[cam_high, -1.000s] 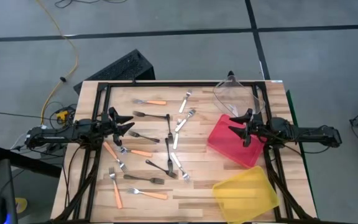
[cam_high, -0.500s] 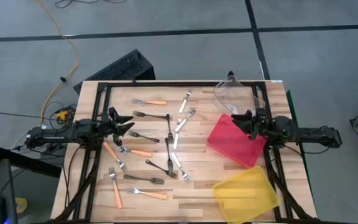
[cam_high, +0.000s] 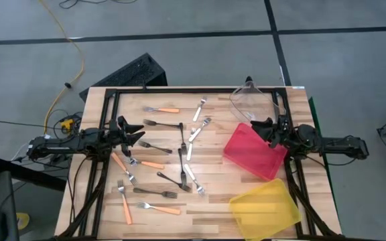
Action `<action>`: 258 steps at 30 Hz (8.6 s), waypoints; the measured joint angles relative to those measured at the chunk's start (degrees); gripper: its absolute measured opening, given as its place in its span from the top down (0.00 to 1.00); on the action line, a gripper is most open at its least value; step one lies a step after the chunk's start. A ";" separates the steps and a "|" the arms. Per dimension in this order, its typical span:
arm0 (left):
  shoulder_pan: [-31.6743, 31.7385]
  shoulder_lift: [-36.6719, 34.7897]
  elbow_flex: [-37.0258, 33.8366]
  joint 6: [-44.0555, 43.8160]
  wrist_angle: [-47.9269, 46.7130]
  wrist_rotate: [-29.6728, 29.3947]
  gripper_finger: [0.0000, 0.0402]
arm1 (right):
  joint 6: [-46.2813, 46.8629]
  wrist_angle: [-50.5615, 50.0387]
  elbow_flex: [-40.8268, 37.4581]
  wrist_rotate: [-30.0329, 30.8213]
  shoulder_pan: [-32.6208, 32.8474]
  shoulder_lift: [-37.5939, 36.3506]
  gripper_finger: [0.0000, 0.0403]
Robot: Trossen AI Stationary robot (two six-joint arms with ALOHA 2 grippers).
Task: Sort silverware by color (type)
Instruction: Put the white fork into the transparent bin, then put the orange fork into the red bin
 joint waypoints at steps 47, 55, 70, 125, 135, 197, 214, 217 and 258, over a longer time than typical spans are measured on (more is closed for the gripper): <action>-0.07 4.17 16.28 -3.53 -17.92 11.04 0.65 | -59.71 -56.11 81.40 -13.94 -7.61 93.17 0.41; -0.06 4.17 16.33 -3.65 -18.05 9.03 0.65 | -67.15 -51.10 81.41 -17.86 -14.94 100.62 0.41; -0.04 4.17 16.33 -3.78 -18.48 9.56 0.65 | -78.54 -49.29 81.33 -19.06 -13.78 110.49 0.41; -0.04 4.17 16.39 -5.90 -20.68 8.39 0.65 | -68.04 -46.14 81.94 -19.32 -16.87 117.45 0.95; -0.04 4.16 16.39 -5.90 -20.70 8.39 0.65 | -64.24 -50.16 84.23 -20.53 -16.89 113.78 0.96; -0.04 4.15 16.37 -5.90 -20.52 -8.04 0.65 | -22.10 -58.62 43.24 1.95 -34.66 63.99 0.95; -0.02 4.17 16.35 -5.92 -20.52 -8.09 0.65 | -24.95 -54.40 42.93 -6.24 -43.26 74.04 0.95; -0.02 4.15 16.35 -5.92 -20.52 -8.09 0.65 | -25.38 -53.92 42.93 -6.34 -43.60 75.56 0.94; -0.01 4.16 16.35 -5.98 -20.52 -8.07 0.65 | -24.40 -58.16 57.01 -13.75 -38.35 67.71 0.70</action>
